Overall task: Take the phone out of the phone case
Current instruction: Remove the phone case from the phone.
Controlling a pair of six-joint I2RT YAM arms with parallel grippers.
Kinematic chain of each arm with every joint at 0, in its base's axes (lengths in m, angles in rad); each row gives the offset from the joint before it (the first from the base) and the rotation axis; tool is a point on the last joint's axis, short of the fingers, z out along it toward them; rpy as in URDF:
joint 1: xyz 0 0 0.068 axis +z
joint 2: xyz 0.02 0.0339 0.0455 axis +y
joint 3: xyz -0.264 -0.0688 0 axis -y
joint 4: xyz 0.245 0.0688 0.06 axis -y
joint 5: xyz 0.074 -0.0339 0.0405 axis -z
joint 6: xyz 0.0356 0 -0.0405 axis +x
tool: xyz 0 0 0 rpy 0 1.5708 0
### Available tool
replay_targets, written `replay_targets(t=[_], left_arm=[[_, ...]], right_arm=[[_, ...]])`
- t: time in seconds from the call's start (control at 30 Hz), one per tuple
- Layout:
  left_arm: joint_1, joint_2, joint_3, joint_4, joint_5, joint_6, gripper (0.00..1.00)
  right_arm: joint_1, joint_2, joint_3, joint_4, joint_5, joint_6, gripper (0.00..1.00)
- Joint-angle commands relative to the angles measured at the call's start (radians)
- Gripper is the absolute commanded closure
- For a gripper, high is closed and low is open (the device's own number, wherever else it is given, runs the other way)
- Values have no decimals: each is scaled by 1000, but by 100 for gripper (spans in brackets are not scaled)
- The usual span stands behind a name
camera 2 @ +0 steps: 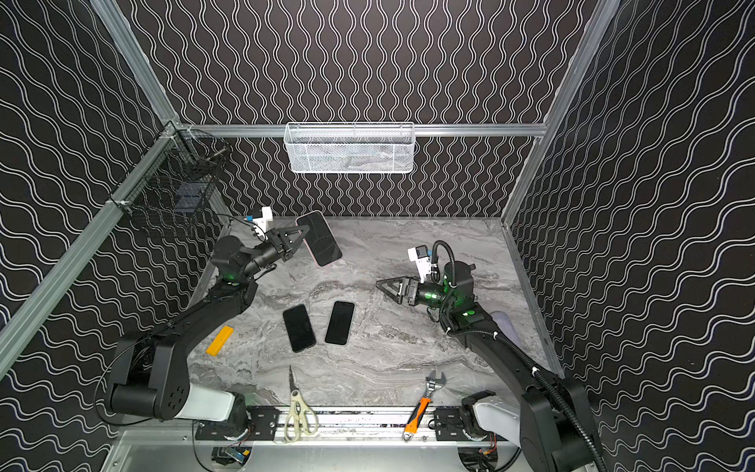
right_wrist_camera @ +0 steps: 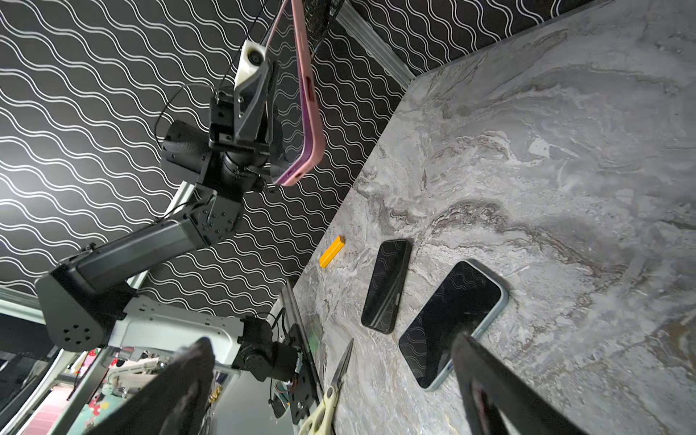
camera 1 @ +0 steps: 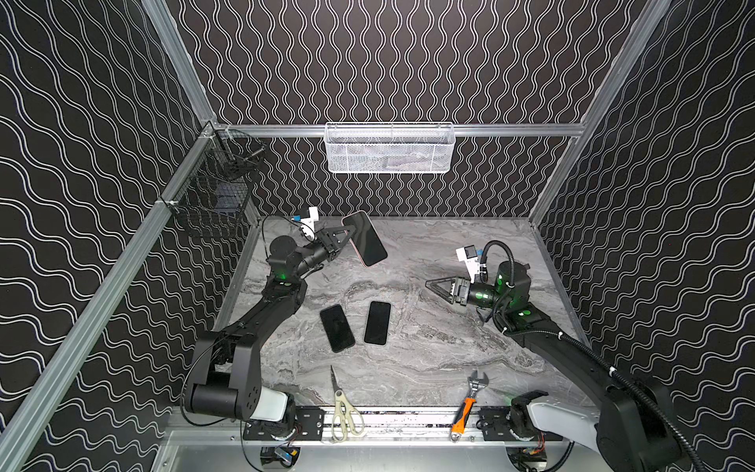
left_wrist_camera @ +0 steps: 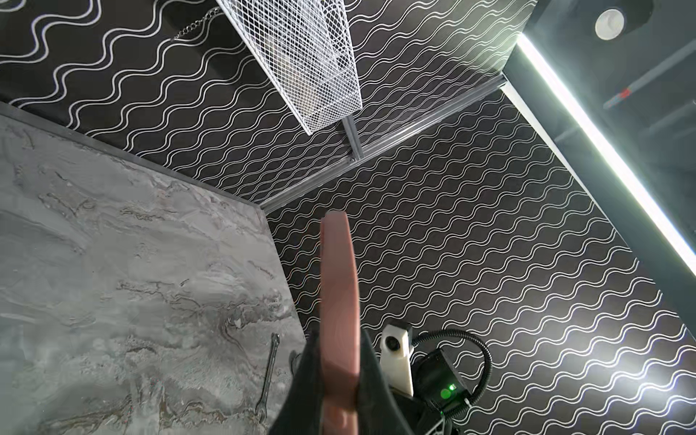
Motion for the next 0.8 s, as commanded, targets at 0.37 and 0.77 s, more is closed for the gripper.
replay_targets(t=[0.37,0.77], left_arm=[[-3,4,-65,78,9,34,100],[-103,-20,-162,200,-133,-114,100]], right_arm=[[105,82,9,159,176,112,5],[214,227,-10,403,241,233,14]])
